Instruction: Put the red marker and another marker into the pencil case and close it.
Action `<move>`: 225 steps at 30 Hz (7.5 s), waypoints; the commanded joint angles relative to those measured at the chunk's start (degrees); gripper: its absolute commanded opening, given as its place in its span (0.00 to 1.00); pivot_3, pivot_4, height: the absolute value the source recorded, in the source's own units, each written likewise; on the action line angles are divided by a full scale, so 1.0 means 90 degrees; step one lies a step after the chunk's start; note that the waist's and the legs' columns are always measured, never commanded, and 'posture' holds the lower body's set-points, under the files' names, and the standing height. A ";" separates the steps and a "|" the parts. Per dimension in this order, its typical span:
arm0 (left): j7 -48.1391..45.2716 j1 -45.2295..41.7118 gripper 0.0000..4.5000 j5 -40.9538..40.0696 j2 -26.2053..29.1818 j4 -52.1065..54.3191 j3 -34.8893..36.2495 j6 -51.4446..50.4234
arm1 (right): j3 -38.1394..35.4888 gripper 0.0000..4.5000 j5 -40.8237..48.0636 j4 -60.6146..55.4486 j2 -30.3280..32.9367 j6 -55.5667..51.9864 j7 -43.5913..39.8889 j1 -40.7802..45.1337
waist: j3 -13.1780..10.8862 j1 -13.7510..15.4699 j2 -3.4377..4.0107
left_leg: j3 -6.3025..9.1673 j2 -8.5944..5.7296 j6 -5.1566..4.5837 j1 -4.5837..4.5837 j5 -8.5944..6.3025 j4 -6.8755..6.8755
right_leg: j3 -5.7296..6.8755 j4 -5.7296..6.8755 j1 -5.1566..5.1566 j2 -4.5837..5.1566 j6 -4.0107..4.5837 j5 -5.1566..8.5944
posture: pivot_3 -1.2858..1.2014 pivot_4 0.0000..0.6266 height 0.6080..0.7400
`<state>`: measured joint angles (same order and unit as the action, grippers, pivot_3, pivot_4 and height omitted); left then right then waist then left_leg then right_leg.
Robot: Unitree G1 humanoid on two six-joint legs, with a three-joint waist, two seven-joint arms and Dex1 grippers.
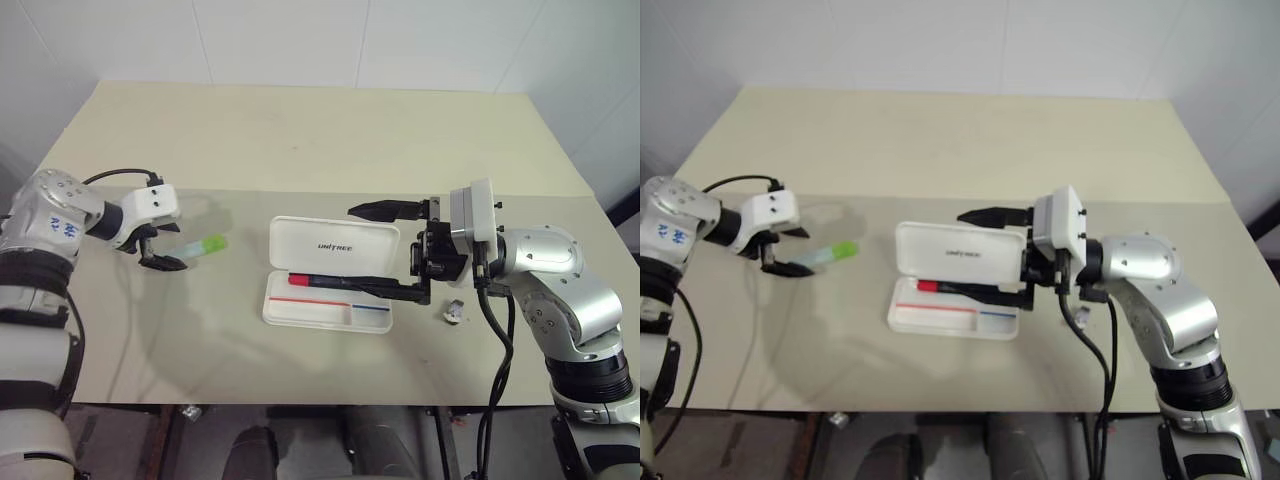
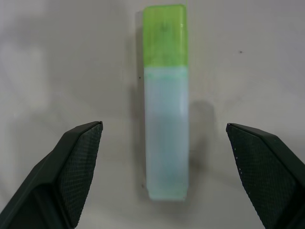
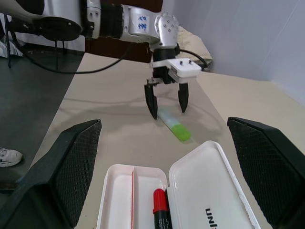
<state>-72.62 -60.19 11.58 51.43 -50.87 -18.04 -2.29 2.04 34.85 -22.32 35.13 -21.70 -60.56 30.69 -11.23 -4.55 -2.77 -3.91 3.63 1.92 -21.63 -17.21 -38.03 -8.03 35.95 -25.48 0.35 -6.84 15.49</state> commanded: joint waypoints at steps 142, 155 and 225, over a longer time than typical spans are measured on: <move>-0.1511 0.1441 1.00 -0.4079 -0.1556 0.4702 0.1521 -0.1242 | -0.2407 0.96 0.0292 -0.2173 -0.1068 -0.7420 0.6684 -0.2428 | 0.0003 -0.0029 -0.0006 | 0.0012 -0.0004 -0.0003 0.0000 0.0000 0.0002 | -0.0016 -0.0010 0.0004 -0.0001 0.0000 0.0002 | 0.52 0.24 1.00; -0.1361 0.1493 1.00 -0.4007 -0.1651 0.4797 0.1552 -0.1109 | -0.2059 0.08 -0.0213 -0.2035 -0.0682 -0.7130 0.6068 -0.2120 | 0.0003 -0.0043 -0.0007 | 0.0013 -0.0004 -0.0003 0.0001 -0.0001 0.0002 | -0.0016 -0.0010 0.0005 -0.0001 -0.0004 0.0000 | 0.52 0.24 1.00; -0.0946 0.2756 0.79 -0.4102 -0.0837 0.4721 0.2362 -0.1118 | -0.1471 1.00 0.0722 -0.0509 0.0527 -0.0558 0.0047 -0.1450 | -0.0001 -0.0031 -0.0003 | 0.0009 -0.0003 -0.0006 0.0006 -0.0003 -0.0007 | -0.0008 0.0002 0.0006 0.0001 -0.0012 -0.0005 | 0.52 0.24 1.00</move>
<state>-80.84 -35.17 -23.59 43.42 -8.61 1.50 -13.02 -8.96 40.37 -26.12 39.02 -28.36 -60.09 17.17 -11.23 -4.82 -2.79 -3.83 3.61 1.86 -21.57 -17.24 -38.09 -8.10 35.97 -25.43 0.36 -6.95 15.45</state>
